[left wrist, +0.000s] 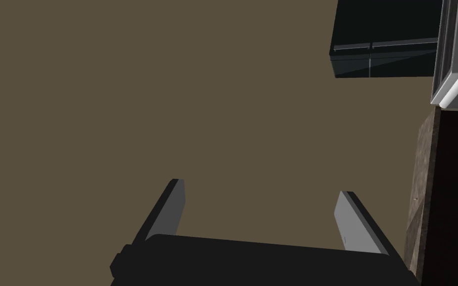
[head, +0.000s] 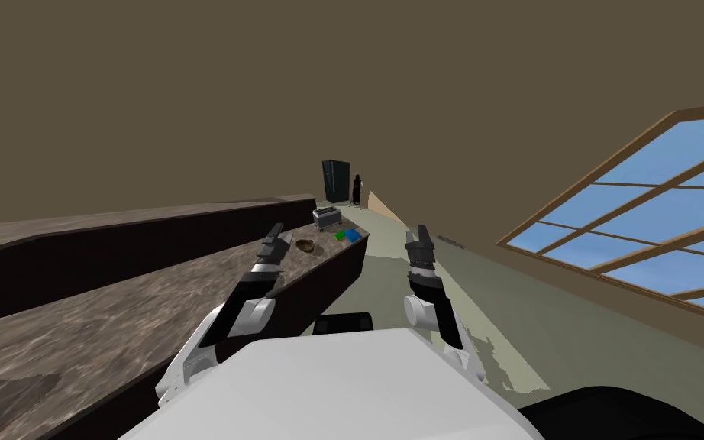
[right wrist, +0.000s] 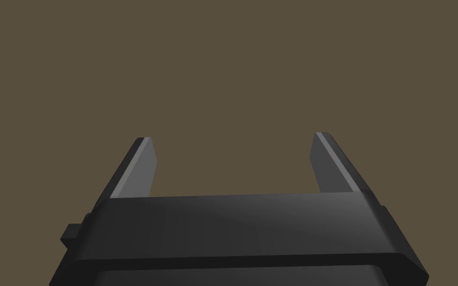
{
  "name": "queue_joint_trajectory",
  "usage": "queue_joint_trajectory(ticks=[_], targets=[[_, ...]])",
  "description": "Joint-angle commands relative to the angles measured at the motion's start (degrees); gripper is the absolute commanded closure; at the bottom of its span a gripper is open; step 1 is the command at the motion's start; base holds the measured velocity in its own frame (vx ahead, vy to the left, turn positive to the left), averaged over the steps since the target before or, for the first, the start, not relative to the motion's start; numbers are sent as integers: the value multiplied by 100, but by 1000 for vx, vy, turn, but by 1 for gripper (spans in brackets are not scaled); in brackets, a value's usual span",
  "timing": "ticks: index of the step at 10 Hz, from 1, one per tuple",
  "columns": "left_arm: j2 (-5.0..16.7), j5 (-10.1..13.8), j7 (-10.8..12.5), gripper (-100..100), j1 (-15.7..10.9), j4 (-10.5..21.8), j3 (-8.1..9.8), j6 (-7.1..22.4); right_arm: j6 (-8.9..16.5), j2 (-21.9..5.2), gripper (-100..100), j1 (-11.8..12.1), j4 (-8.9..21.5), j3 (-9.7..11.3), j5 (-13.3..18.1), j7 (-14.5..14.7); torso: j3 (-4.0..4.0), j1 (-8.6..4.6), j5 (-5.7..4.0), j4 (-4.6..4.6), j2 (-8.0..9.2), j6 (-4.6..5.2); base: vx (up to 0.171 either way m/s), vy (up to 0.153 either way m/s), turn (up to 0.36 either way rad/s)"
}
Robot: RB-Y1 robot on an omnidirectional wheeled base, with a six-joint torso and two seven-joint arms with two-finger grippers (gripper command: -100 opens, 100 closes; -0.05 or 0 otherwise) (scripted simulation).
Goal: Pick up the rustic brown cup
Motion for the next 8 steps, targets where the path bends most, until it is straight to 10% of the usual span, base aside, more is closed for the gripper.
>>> queue_joint_trajectory(ticks=[1,8], targets=[[62,4,-7,-100,-41,5,30,178,0,0,0,0,0,0,0,0,0,0,0,0,0,0,-41,41,-57],[381,-26,-97,-100,-252,147,148,1185,0,0,0,0,0,0,0,0,0,1,0,0,-1,0,-65,60,-109]])
